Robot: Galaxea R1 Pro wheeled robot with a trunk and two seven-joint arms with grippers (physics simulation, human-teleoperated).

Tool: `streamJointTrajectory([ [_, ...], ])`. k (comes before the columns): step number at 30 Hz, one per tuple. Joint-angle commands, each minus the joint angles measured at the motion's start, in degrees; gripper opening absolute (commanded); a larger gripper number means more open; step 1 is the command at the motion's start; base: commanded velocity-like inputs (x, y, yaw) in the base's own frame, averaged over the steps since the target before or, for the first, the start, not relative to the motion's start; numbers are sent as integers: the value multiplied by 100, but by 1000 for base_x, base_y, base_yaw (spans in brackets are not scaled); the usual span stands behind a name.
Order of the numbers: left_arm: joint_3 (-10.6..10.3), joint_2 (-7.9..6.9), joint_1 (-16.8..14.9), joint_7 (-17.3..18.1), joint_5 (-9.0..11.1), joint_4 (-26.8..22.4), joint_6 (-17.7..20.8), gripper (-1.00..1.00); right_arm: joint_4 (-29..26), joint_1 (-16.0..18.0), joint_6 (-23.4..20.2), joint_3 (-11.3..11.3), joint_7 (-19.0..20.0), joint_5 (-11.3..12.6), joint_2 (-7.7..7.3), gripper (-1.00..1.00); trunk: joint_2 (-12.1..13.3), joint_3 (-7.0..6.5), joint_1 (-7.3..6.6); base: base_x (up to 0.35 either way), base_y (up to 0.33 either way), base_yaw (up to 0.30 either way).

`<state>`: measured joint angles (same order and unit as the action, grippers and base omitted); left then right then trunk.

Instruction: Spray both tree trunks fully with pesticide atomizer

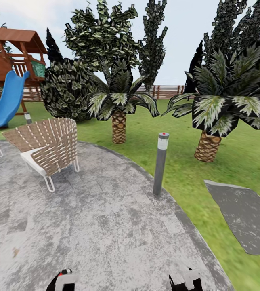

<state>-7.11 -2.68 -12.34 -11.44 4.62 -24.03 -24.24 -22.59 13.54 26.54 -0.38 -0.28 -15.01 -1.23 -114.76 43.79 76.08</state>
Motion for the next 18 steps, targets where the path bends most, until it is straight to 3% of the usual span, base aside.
streamJointTrajectory([
  [1, 5, -1, 51, 1, 25, -4, -111, -100, 0, 0, 0, -2, 1, 3, 0, 100, 0, 6, 0, 0, 0, -259],
  [6, 46, 6, 165, 20, 93, -8, -319, -100, 0, 0, 0, -6, -3, 7, 0, 100, 0, 33, 0, 0, 0, -259],
  [18, 44, 50, 179, 48, 95, -67, -334, -100, 0, 0, 0, -22, -7, 7, 0, 100, 0, 101, 0, 0, 0, -258],
])
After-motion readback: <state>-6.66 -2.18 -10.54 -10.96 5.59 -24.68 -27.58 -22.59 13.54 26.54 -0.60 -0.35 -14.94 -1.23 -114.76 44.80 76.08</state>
